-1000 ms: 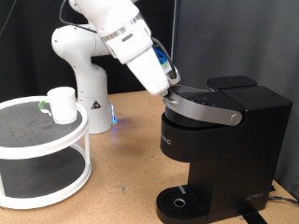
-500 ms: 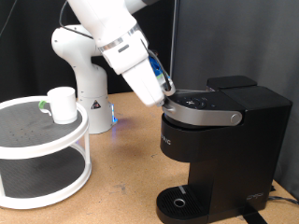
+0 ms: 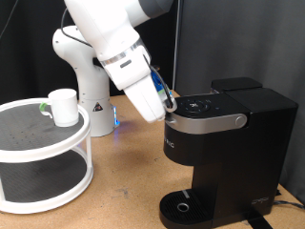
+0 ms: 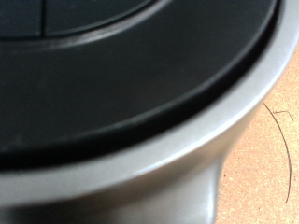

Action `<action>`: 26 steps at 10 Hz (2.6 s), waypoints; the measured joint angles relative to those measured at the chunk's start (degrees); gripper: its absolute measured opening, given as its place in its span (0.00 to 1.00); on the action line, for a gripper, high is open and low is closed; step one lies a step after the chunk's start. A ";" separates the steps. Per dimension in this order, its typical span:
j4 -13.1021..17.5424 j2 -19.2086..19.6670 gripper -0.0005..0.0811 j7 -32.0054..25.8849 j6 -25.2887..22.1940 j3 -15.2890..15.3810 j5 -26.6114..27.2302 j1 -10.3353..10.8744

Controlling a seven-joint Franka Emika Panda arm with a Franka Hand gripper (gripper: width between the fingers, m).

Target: Make a cup of coffee with the keurig machine

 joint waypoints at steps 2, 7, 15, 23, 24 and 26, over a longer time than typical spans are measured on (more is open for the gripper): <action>0.00 0.01 0.01 -0.39 0.01 -0.02 0.14 0.00; -0.04 0.02 0.01 -1.39 0.00 -0.10 0.51 0.00; -0.26 -0.33 0.01 -5.61 -0.53 -1.11 3.58 -0.13; -0.41 -6.19 0.01 -12.66 -6.75 -5.46 9.15 -0.98; -0.39 -7.33 0.01 -12.42 -7.45 -5.62 9.13 -1.24; -0.23 -9.53 0.01 -10.55 -8.84 -5.64 8.87 -1.38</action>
